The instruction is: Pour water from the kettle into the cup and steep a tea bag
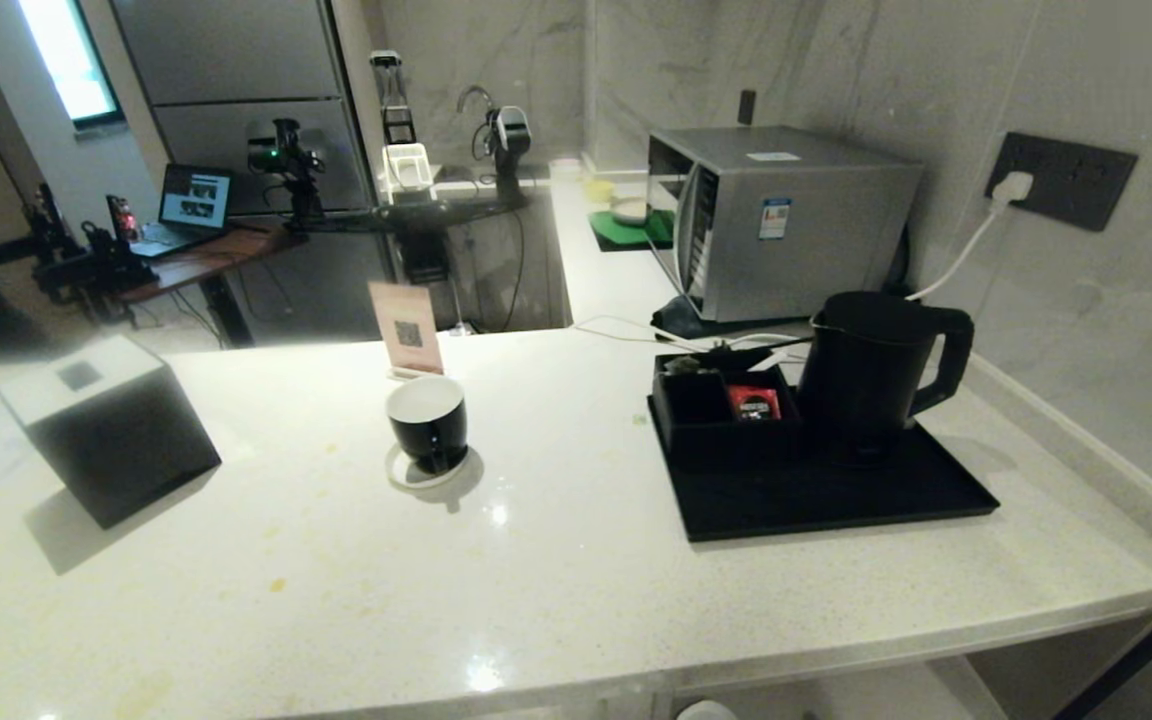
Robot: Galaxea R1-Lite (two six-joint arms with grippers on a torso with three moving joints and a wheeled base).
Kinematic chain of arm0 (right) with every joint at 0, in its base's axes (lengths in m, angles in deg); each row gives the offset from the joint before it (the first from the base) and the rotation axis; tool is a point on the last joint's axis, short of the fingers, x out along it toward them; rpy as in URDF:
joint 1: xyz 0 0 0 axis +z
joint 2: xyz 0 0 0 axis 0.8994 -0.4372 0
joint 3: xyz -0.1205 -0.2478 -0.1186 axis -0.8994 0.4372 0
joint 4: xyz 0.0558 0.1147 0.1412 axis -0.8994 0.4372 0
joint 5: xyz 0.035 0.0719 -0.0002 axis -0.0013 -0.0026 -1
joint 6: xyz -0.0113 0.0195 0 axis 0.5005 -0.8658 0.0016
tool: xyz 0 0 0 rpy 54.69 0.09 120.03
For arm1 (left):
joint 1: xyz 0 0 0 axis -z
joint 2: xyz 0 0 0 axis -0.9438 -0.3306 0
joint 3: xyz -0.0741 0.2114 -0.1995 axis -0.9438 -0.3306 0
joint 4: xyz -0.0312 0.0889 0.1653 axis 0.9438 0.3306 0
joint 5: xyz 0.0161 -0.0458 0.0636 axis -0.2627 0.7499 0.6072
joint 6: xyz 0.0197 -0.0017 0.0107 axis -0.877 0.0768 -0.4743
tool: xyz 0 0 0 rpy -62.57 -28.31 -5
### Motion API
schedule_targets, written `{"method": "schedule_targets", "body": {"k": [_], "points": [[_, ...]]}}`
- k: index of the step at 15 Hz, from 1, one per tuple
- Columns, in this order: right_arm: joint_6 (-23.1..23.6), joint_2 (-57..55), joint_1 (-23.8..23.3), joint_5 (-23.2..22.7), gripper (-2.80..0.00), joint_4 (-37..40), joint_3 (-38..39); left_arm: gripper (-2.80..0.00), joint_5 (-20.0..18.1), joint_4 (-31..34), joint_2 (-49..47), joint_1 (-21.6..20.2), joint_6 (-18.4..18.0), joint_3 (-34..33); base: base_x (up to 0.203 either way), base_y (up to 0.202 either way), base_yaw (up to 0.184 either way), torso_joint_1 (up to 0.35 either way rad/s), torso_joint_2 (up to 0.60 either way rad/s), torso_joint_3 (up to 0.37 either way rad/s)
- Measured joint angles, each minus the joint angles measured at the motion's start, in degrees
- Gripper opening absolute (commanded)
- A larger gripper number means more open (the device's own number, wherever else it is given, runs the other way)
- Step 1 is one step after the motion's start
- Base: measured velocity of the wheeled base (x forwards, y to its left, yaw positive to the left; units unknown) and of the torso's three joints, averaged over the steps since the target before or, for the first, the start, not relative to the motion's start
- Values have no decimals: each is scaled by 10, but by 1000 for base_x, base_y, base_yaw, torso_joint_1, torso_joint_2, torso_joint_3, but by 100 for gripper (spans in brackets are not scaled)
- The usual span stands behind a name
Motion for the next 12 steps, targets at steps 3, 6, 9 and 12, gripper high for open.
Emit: {"method": "schedule_targets", "body": {"k": [3, 6, 9, 12], "points": [[3, 0, 0, -1, -280, 0, 0, -280, 0, 0, 0, 0, 0, 0, 0, 0, 0, 0, 0, 0], [6, 0, 0, -2, -280, 0, 0, -280, 0, 0, 0, 0, 0, 0, 0, 0, 0, 0, 0, 0], [5, 0, 0, -2, -280, -1, 0, -280, 0, 0, 0, 0, 0, 0, 0, 0, 0, 0, 0, 0], [48, 0, 0, -1, -280, -1, -2, -280, 0, 0, 0, 0, 0, 0, 0, 0, 0, 0, 0, 0]]}}
